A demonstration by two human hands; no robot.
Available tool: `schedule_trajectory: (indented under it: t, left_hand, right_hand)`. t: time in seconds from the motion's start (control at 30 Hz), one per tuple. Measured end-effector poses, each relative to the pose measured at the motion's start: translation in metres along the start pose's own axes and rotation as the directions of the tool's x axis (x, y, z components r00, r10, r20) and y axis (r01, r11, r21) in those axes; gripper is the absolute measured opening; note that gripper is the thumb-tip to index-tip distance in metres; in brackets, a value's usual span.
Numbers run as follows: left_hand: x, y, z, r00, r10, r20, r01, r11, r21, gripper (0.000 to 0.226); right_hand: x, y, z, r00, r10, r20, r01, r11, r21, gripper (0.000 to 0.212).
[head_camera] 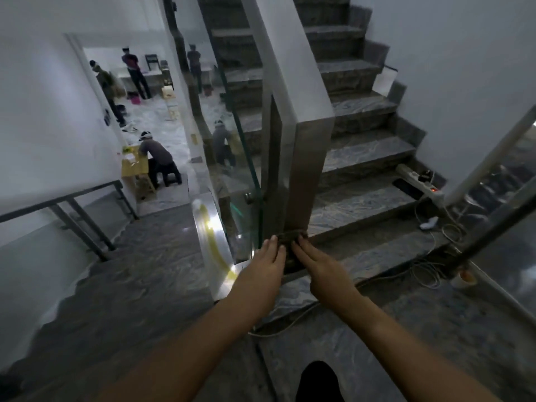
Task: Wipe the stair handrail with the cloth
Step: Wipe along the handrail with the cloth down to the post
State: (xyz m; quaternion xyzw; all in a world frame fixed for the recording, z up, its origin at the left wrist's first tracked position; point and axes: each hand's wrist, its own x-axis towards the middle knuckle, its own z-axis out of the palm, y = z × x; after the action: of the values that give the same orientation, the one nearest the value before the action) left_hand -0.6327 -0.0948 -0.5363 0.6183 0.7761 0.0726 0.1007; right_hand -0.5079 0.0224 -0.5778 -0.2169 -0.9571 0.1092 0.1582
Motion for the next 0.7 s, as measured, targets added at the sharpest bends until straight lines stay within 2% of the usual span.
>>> schedule_trajectory:
  t: [0.1,0.2,0.27,0.4,0.5,0.63,0.7]
  left_hand:
    - [-0.003,0.002,0.005,0.990,-0.015,0.138,-0.002,0.993,0.118,0.071]
    - [-0.014,-0.007,0.007,0.981,-0.009,0.192,-0.018,0.990,0.140,0.070]
    - [-0.025,-0.019,0.009,0.979,-0.010,0.205,-0.025,0.985,0.170,0.066]
    - [-0.049,-0.065,0.015,0.985,-0.059,0.165,0.028,0.983,0.183,0.065]
    - [-0.057,-0.071,0.011,0.983,-0.049,0.178,0.012,0.979,0.203,0.075]
    - [-0.044,-0.033,0.013,0.988,0.017,0.156,-0.044,0.984,0.170,0.078]
    - [-0.038,-0.020,0.020,0.985,-0.016,0.169,-0.011,0.987,0.159,0.077]
  right_hand:
    - [0.005,-0.019,0.004,0.993,0.100,0.057,-0.093,0.990,-0.104,0.058]
    - [0.009,-0.032,0.003,0.970,0.218,0.111,-0.201,0.968,-0.151,0.060]
    - [0.007,-0.044,0.010,0.967,0.199,0.161,-0.173,0.972,-0.162,0.064]
    - [0.006,-0.077,0.020,0.953,0.092,0.289,-0.072,0.994,-0.078,0.074]
    - [-0.001,-0.073,0.017,0.962,0.089,0.260,-0.083,0.996,-0.034,0.076]
    - [-0.008,-0.035,0.004,0.944,0.248,0.216,-0.230,0.967,-0.105,0.078]
    - [-0.010,-0.029,0.003,0.925,0.304,0.229,-0.266,0.947,-0.182,0.078]
